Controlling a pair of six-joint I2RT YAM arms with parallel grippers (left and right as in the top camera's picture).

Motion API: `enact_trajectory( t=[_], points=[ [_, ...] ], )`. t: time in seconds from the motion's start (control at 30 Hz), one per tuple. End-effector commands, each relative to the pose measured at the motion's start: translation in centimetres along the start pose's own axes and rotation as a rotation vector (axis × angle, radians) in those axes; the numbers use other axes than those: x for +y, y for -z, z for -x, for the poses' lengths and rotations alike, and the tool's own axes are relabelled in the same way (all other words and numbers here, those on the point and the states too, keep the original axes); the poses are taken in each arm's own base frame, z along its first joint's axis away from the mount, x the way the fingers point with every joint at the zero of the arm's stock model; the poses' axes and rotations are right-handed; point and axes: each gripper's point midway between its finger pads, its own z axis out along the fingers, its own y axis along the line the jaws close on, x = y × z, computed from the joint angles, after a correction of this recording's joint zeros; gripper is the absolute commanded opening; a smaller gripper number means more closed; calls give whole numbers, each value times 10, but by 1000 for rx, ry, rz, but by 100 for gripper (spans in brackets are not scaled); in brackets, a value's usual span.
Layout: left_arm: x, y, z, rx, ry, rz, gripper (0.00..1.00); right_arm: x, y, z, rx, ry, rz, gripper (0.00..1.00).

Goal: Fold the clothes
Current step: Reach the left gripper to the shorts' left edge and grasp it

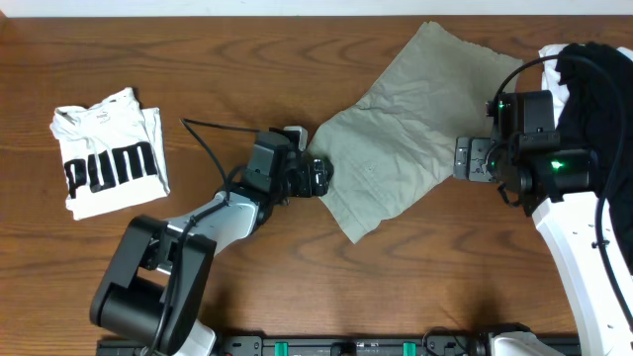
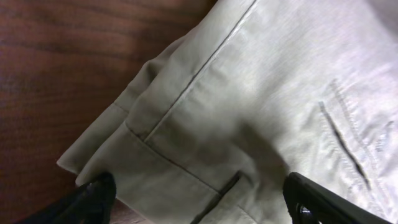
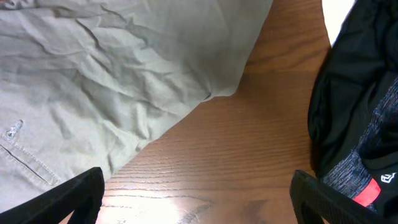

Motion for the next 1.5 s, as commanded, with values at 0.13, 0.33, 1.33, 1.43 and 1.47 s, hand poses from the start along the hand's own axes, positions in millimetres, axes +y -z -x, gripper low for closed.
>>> enact_trajectory(
  t=[0.13,0.33,1.33,1.43,1.47],
  points=[
    [7,-1,16,-62,-3,26,98,-3,0,1,2,-7,-6,93],
    [10,0,20,-74,2,30,98,-3,0,1,1,-7,-6,94],
    [18,-7,4,-18,0,45,73,-3,0,1,1,-8,-6,94],
    [18,-7,4,-18,0,45,71,-3,0,1,1,-8,-6,94],
    [18,-7,4,-18,0,45,70,-3,0,1,1,-8,-6,94]
  ],
)
